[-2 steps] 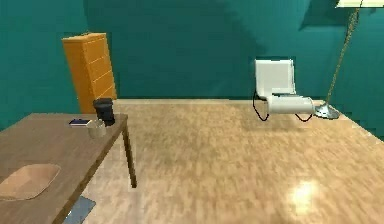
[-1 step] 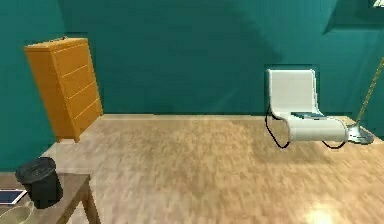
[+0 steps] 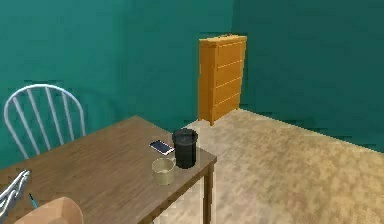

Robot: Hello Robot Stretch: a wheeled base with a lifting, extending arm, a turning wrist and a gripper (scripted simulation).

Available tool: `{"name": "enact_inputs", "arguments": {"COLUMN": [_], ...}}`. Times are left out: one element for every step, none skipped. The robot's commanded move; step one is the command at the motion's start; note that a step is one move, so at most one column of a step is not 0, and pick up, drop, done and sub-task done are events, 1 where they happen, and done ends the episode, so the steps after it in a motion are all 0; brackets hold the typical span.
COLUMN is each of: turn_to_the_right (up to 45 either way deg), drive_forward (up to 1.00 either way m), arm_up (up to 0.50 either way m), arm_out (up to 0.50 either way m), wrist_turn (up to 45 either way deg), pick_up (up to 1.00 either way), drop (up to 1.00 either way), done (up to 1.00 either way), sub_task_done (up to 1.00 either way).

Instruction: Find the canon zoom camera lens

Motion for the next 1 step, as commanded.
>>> {"name": "enact_inputs", "arguments": {"turn_to_the_right": [0.0], "drive_forward": [0.0], "arm_up": [0.0], "arm_out": [0.0], "wrist_turn": [0.0], "pick_up": [0.0], "drop": [0.0], "done": [1.0], "sub_task_done": [0.0]}}
